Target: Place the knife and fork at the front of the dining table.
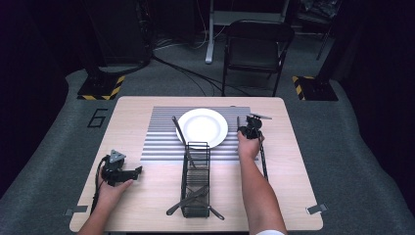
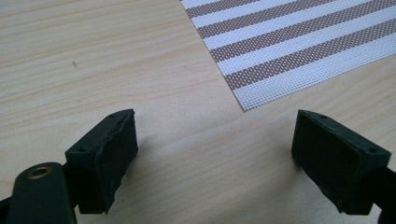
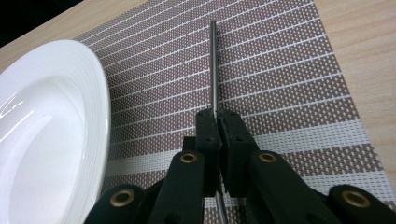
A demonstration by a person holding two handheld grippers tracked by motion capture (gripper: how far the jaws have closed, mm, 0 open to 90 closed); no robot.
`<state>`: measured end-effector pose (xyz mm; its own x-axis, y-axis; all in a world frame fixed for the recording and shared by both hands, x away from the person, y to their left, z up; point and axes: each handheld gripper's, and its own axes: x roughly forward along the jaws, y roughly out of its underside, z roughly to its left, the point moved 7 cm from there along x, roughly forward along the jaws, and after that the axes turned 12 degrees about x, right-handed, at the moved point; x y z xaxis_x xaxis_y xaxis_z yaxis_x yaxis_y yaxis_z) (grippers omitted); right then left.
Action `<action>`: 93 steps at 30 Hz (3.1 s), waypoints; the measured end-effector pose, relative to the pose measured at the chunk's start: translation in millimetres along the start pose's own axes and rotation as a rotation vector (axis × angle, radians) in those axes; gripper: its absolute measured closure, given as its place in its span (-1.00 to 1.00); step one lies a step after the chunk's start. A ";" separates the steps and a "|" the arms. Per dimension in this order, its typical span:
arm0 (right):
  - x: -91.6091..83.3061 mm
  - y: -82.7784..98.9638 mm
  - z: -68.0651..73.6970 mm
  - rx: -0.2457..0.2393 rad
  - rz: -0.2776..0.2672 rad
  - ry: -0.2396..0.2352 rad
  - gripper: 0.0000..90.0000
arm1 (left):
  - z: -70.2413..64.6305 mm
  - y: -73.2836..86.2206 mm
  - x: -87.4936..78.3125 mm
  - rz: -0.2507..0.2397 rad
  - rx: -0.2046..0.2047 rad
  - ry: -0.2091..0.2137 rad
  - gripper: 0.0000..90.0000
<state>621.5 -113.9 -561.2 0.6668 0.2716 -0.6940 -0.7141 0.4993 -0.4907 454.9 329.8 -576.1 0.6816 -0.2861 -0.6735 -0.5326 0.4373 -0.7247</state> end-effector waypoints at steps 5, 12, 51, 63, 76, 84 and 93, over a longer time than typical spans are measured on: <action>0.2 -1.3 -0.8 0.007 -0.007 0.002 0.93 | -0.4 -0.1 0.0 -0.002 0.000 0.001 -0.69; -0.9 -2.8 -4.8 0.012 -0.008 0.020 0.88 | -0.4 -0.1 0.0 -0.002 0.000 0.001 -0.69; -83.8 32.9 -0.6 -0.358 0.054 -0.070 0.42 | -2.5 -0.4 -1.3 -0.012 -0.001 -0.002 -0.59; -111.7 62.8 -1.3 -0.454 0.027 -0.120 0.33 | -3.5 -0.2 -3.8 -0.025 -0.007 -0.006 -0.38; -123.7 81.0 -11.7 -0.476 0.004 -0.150 0.22 | -18.8 -13.4 -15.1 -0.056 -0.030 0.062 0.02; -124.9 84.6 -19.8 -0.525 -0.007 -0.130 0.19 | -37.0 -34.8 -35.9 -0.092 -0.015 0.119 0.07; -127.0 82.5 -24.8 -0.530 -0.019 -0.124 0.19 | -50.6 -59.2 -46.0 -0.101 -0.037 0.168 0.09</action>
<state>472.6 -127.6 -526.6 0.6776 0.3779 -0.6309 -0.6901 0.0302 -0.7231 429.6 273.9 -509.6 0.6410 -0.4664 -0.6096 -0.4857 0.3684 -0.7927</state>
